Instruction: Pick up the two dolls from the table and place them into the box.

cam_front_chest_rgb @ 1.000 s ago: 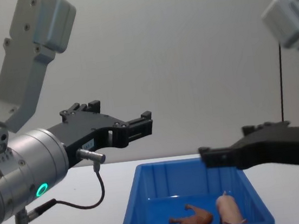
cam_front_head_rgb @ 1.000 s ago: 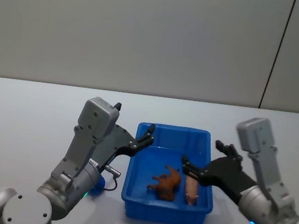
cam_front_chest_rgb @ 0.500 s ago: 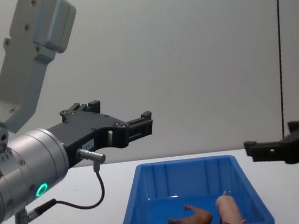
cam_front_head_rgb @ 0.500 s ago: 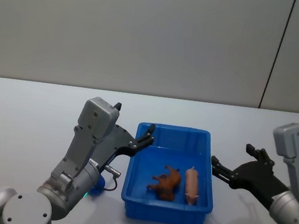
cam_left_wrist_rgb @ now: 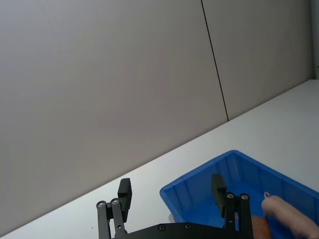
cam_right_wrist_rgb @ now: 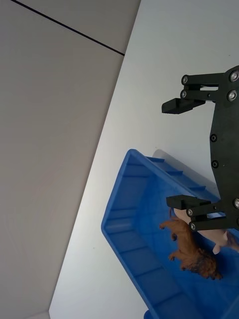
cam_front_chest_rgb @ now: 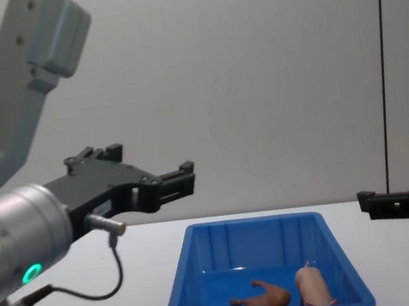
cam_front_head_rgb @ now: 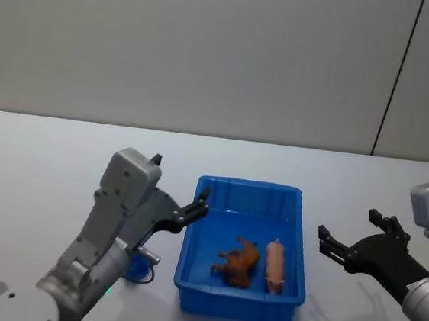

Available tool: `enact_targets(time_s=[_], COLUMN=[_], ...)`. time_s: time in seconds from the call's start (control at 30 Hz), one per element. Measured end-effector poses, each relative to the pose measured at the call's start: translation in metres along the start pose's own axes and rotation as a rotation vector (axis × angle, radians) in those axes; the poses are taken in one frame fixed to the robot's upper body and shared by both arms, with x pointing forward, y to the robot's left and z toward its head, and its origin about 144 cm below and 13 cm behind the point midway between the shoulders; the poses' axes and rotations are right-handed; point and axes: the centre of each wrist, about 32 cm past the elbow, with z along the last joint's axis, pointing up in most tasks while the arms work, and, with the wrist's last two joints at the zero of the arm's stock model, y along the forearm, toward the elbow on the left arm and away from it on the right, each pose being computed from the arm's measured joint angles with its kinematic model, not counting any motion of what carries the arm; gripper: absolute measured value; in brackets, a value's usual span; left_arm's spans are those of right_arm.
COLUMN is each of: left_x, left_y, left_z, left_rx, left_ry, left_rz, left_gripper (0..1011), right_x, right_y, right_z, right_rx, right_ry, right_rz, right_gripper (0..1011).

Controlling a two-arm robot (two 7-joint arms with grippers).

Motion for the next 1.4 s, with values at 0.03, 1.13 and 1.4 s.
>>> enact_targets(time_s=[0.03,1.13,1.4], left_x=[0.000,0.020,0.036], left_y=[0.003,0.068,0.059], left_z=[0.000,-0.042,-0.057], left_rx=[0.004,0.174,0.194], left_ry=[-0.001,0.157,0.163], left_rz=[0.003,0.006,-0.015], left_gripper=[1001,1001,1001], right_x=[0.001,0.005,0.005], right_y=[0.000,-0.003,-0.004], right_z=[0.000,-0.002,-0.002], right_rx=[0.000,-0.002,-0.002], right_ry=[0.000,0.001,0.001], right_rz=[-0.001,-0.011,-0.011], right_gripper=[1004,1003,1003])
